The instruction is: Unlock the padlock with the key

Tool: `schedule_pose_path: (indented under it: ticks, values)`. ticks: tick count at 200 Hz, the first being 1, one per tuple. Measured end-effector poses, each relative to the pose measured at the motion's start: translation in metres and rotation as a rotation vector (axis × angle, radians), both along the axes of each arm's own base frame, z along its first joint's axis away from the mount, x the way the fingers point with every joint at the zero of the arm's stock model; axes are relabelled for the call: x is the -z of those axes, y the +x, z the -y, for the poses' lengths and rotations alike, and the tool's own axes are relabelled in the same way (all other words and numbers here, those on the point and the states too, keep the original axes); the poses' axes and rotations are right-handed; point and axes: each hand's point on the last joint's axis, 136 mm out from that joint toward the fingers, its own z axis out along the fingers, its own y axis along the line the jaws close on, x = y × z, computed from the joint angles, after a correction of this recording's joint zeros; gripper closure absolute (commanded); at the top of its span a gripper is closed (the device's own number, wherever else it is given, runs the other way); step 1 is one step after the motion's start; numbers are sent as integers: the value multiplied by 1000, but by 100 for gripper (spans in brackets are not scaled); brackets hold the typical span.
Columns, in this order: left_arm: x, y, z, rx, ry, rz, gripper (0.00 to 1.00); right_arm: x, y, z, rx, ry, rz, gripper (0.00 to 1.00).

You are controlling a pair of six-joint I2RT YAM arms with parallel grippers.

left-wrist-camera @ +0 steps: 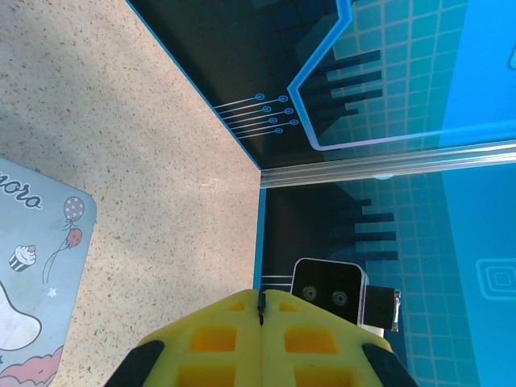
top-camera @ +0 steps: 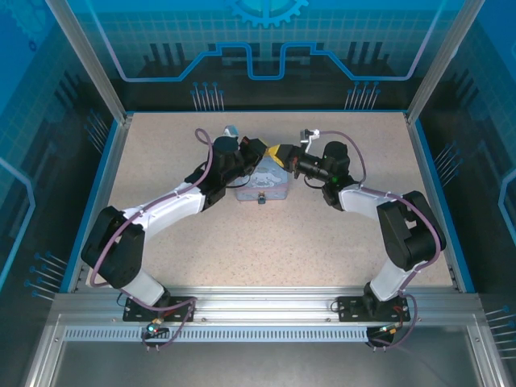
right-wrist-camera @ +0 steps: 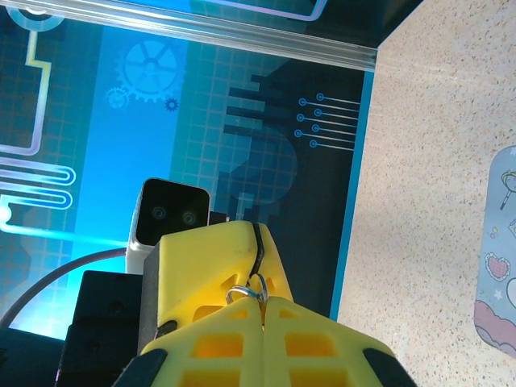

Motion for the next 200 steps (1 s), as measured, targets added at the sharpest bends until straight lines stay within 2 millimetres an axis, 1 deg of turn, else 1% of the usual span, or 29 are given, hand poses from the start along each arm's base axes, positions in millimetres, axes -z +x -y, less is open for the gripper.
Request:
schedule_pose_path:
  ticks: [11,12,35,44,55,70,85,108,118,138,147,185,200]
  values:
    - [0,0,0,0,0,1,100,0,0,0,-1,0,0,100]
    - [0,0,0,0,0,1,99,0,0,0,-1,0,0,100]
    - [-1,-1,0,2,6,5,55,0,0,0,-3,-2,4,100]
    - [-3,-2,-1,3,5,5,42,1,0,0,-1,-5,3,100]
    - [-7,-4,-2,4,9,13,33,3,0,0,-1,-13,2,100]
    - [-14,-6,-6,0,13,27,27,5,0,1,-2,-25,4,100]
    - [-21,-6,-12,-9,14,40,25,6,-1,2,1,-35,7,100]
    - [-30,-6,-24,-29,10,56,24,8,-7,7,0,-51,12,100]
    - [-30,-6,-28,-36,11,55,23,9,-9,9,3,-56,13,100]
    - [-24,-7,-30,-39,21,37,24,11,-10,13,6,-63,14,100]
    - [-20,-8,-30,-36,25,29,27,12,-10,13,6,-65,13,100]
    - [-17,-9,-27,-16,22,20,45,11,-12,12,-5,-65,12,100]
    - [-15,-9,-24,-6,21,16,50,11,-13,12,-7,-64,13,100]
